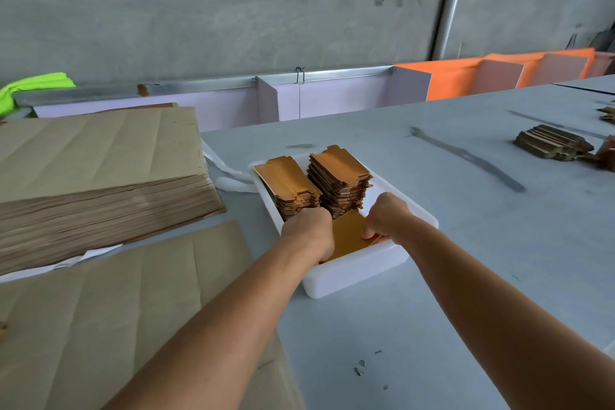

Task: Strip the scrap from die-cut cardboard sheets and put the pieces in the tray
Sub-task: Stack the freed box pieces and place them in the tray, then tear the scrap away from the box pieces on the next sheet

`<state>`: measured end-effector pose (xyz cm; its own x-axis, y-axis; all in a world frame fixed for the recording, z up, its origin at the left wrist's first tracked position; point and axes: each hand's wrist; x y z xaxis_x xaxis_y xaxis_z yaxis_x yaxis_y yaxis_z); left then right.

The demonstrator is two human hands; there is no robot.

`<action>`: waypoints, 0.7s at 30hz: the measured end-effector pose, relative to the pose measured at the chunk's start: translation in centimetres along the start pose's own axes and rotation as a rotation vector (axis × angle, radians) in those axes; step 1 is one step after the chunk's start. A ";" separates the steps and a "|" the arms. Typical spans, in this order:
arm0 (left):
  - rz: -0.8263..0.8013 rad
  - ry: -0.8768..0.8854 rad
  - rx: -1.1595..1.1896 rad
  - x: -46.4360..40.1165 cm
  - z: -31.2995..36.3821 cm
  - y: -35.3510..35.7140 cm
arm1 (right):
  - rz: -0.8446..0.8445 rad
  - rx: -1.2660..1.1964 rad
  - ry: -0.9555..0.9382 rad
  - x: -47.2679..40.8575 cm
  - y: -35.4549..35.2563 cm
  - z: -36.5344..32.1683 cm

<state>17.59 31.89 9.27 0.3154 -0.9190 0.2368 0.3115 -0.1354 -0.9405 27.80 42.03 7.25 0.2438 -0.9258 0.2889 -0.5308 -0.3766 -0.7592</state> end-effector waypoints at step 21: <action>0.184 0.275 -0.018 1.7 -1.2 1.8 | -0.028 0.613 -0.240 0.2 2.2 -0.7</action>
<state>17.61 29.60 7.69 0.1102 -0.9939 -0.0094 0.2550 0.0374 -0.9662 26.16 41.02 6.03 0.4629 -0.8563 0.2291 0.0195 -0.2485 -0.9684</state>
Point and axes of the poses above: each hand's wrist, its own x-axis away from the middle knuckle, its own y-axis out of the palm, z = x × y, and after that the axes turned 6 degrees about -z, right-handed
